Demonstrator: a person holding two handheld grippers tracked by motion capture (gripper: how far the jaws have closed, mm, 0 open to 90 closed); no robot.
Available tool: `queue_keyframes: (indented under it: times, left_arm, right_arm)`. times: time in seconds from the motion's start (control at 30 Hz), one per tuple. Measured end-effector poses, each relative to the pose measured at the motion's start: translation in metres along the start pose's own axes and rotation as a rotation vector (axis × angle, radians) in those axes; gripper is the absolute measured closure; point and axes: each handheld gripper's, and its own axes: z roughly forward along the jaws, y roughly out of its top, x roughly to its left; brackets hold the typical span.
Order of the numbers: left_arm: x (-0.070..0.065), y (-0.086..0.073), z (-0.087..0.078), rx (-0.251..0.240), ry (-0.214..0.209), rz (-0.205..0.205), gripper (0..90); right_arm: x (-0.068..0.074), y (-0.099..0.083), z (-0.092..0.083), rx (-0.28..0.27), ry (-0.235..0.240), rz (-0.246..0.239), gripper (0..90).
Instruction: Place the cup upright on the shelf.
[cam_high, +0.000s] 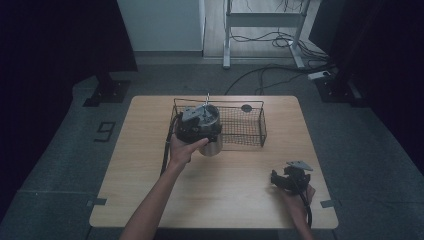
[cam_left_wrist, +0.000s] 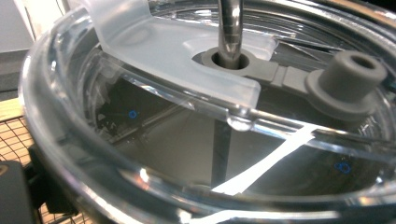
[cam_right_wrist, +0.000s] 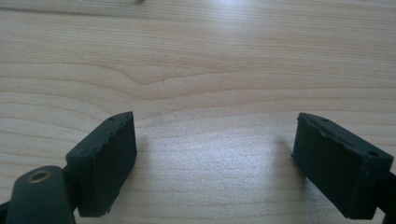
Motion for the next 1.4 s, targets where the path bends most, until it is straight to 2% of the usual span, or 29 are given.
queue_keyframes:
  times: [0.37,0.63,0.77,0.9,1.03,1.17,1.33,1.4]
  left_arm:
    - [0.006,0.011,0.008,-0.012,-0.004,-0.023,3.7]
    - [0.007,0.016,0.013,-0.036,0.016,-0.006,3.7]
    - [0.01,0.019,0.017,-0.034,0.007,-0.026,3.7]
    - [0.012,0.022,0.022,-0.025,0.02,-0.021,3.7]
    - [0.015,0.025,0.026,-0.026,0.018,-0.039,3.7]
    - [0.017,0.031,0.032,-0.025,0.039,-0.029,3.7]
    - [0.019,0.035,0.036,-0.028,0.024,-0.046,3.7]
    - [0.019,0.036,0.039,-0.024,0.027,-0.041,3.7]
  right_arm:
    - [0.0,0.0,0.0,0.0,0.001,0.001,13.1]
    - [0.0,0.0,0.0,0.0,0.0,0.002,13.1]
    - [0.0,0.0,0.0,0.0,0.0,0.002,13.0]
    - [0.0,0.0,0.0,0.001,0.0,0.002,13.0]
    - [0.0,0.0,0.0,0.0,0.0,0.001,13.0]
    - [0.0,0.0,0.0,0.0,0.0,0.001,13.0]
    - [0.0,0.0,0.0,-0.001,-0.002,0.002,13.1]
    - [0.0,0.0,0.001,-0.001,-0.002,0.002,13.1]
